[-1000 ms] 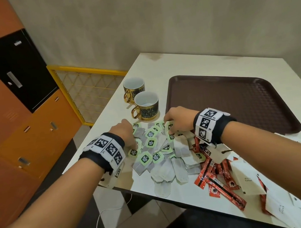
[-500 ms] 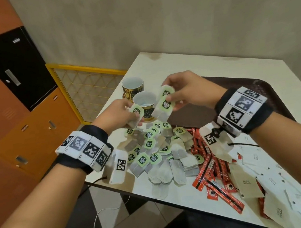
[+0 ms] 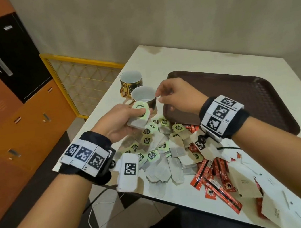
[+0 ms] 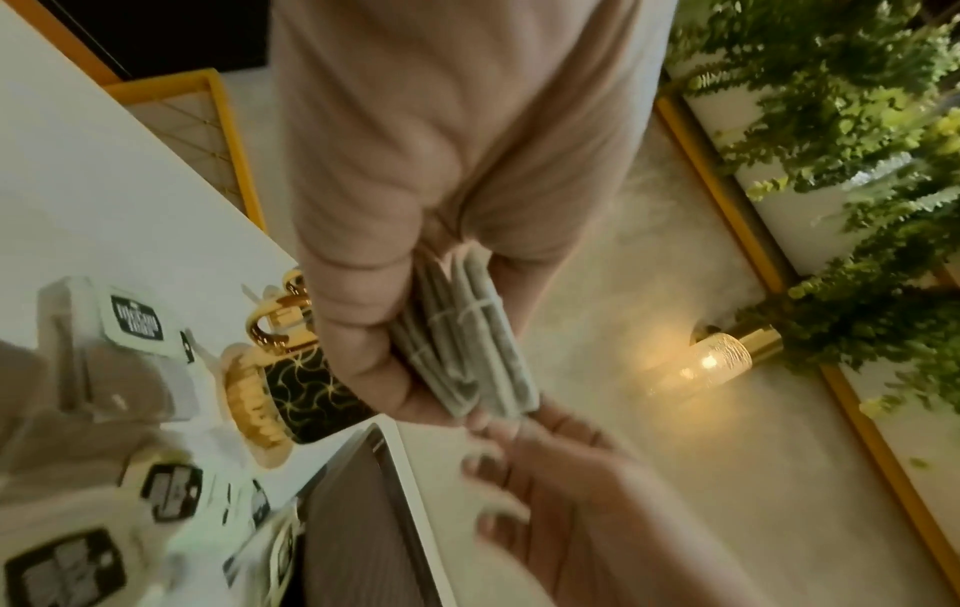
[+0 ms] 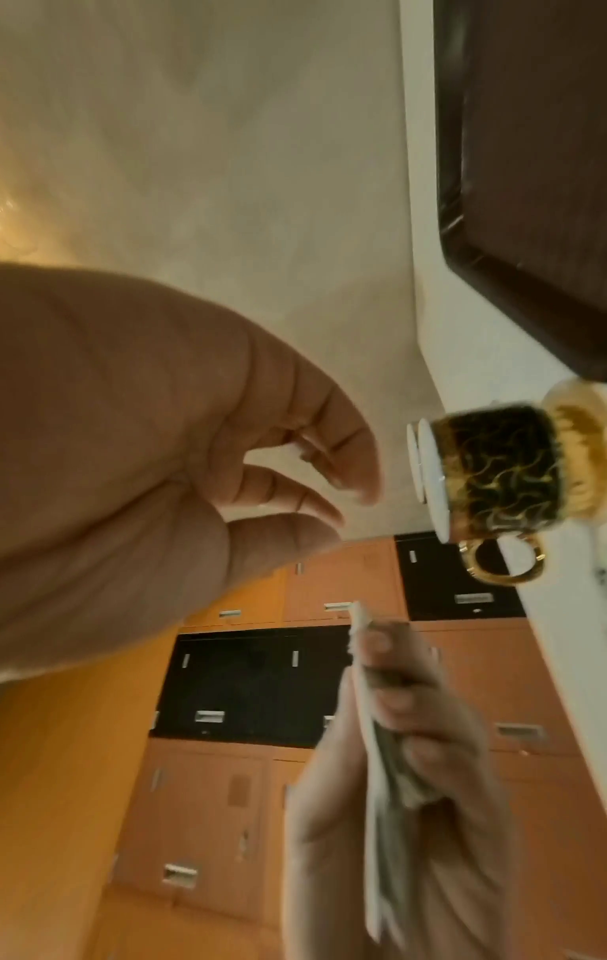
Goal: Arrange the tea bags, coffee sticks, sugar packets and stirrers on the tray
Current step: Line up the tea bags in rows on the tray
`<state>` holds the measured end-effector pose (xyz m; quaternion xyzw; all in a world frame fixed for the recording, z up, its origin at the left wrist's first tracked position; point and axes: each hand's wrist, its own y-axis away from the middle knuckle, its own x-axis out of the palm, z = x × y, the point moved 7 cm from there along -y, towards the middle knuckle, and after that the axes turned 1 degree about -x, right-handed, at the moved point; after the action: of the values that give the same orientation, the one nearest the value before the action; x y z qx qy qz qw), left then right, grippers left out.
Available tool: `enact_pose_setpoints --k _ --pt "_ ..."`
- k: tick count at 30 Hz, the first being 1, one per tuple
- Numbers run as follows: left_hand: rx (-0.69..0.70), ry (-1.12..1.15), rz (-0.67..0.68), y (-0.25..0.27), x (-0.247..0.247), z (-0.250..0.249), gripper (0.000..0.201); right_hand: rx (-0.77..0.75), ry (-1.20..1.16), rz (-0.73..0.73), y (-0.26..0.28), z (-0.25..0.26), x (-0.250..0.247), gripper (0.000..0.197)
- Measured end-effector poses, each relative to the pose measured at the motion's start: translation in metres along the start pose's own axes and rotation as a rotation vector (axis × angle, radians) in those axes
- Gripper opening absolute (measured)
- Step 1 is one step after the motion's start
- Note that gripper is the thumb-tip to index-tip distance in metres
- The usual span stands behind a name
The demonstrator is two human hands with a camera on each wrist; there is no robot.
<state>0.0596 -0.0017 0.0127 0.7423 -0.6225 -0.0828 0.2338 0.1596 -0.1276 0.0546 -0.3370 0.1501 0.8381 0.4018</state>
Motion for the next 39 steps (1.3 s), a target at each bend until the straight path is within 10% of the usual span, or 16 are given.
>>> enact_pose_setpoints --k 7,15,24,30,35,39 --pt "0.039 0.233 -0.108 -0.005 -0.026 -0.013 0.020 0.263 0.545 0.476 0.028 -0.018 0.074 0.058" --pt "-0.062 0.386 -0.085 -0.002 -0.034 0.000 0.017 0.286 0.513 0.497 0.017 -0.023 0.098 0.042" --pt "-0.052 0.308 -0.183 -0.005 -0.049 0.007 0.017 0.299 -0.065 0.366 0.017 -0.024 0.023 0.014" --pt "-0.121 0.348 -0.035 -0.013 -0.002 0.015 0.035 0.186 -0.416 0.540 0.032 0.017 0.020 0.027" --pt "-0.211 0.484 0.257 -0.011 0.034 0.023 0.066 0.035 0.016 0.339 0.022 0.030 0.030 0.028" --pt "-0.153 0.293 0.256 -0.004 0.027 0.031 0.033 -0.088 0.217 0.263 0.020 0.033 0.033 0.044"
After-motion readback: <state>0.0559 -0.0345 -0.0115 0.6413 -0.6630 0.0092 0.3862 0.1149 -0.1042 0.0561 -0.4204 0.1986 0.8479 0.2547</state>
